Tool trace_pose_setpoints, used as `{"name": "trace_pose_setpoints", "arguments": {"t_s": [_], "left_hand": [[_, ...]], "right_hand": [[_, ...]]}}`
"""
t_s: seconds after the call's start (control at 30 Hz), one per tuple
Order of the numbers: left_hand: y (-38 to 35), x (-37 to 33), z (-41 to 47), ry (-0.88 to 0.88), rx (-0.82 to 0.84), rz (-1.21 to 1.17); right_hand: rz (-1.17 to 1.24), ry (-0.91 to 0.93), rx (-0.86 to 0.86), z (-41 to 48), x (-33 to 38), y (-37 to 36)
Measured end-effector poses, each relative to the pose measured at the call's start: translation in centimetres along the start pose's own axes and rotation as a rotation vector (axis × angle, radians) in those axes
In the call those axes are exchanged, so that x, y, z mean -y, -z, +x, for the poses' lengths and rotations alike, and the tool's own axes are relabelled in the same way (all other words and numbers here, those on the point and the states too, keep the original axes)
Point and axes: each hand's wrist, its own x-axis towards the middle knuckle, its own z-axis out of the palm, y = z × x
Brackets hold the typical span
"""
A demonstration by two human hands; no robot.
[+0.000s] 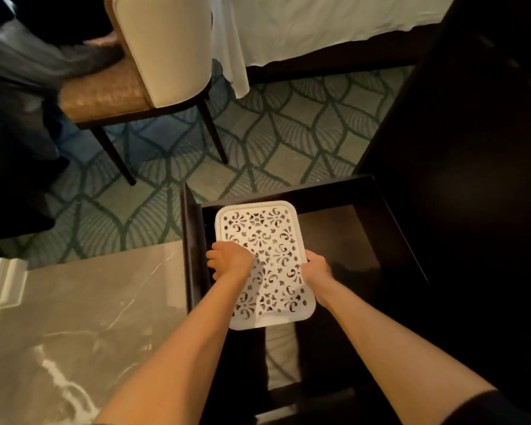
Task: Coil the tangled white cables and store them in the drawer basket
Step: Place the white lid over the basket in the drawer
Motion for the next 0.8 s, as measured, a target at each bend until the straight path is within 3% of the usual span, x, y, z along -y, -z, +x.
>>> {"name": "trace_pose_setpoints", "arguments": {"t_s": [0.17, 0.33, 0.6, 0.8], "left_hand": [[-0.9, 0.8, 0.1, -0.124, -0.015, 0.061], [-2.3, 0.4, 0.2, -0.208, -0.022, -0.046], [-2.4, 1.1, 2.6, 0.020, 0.146, -0.303], [-2.5, 0.9, 3.0, 0.015, 0.240, -0.260]], "right_hand": [[-0.015, 0.022, -0.084, 1.0, -0.6, 2.0], [-0.060, 0.005, -0.194, 1.9, -0.9, 4.1], [-0.008, -0.078, -0.196, 2.5, -1.4, 4.9], [0.154, -0.250, -0.217, 2.9, -0.8, 5.8]]}}
